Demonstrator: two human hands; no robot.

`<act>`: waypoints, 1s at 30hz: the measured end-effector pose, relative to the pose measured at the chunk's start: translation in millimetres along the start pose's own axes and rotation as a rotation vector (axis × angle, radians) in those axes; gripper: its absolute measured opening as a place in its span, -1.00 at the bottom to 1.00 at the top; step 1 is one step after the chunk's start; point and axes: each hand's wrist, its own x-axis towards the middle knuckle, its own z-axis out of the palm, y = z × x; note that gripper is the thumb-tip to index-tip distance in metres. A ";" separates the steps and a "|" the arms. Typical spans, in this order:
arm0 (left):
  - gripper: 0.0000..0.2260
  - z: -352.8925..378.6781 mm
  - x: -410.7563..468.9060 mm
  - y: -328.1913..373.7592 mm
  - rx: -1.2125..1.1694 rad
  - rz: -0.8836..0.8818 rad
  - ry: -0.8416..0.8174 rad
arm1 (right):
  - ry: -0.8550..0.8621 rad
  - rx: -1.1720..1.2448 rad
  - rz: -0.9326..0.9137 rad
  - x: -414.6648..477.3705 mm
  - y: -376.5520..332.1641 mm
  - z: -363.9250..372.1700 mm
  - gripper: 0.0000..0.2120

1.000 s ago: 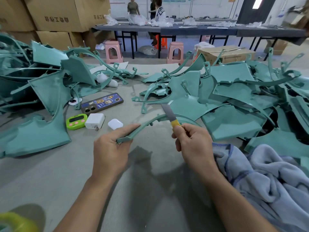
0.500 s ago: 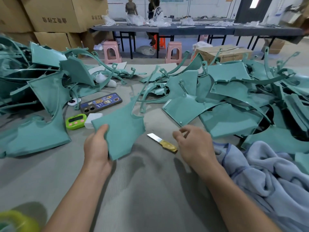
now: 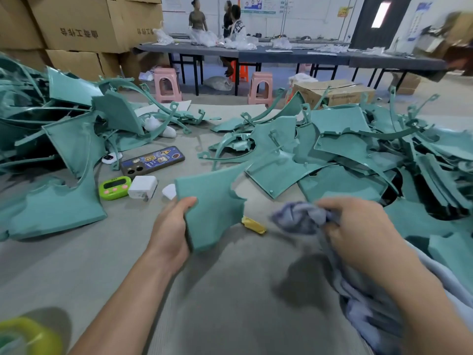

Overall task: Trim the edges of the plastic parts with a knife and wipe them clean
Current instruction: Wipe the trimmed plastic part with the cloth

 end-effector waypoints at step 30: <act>-0.61 9.9 -2.9 -3.2 0.363 0.665 0.200 | 0.339 0.077 -0.176 93.2 -142.1 86.8 -0.81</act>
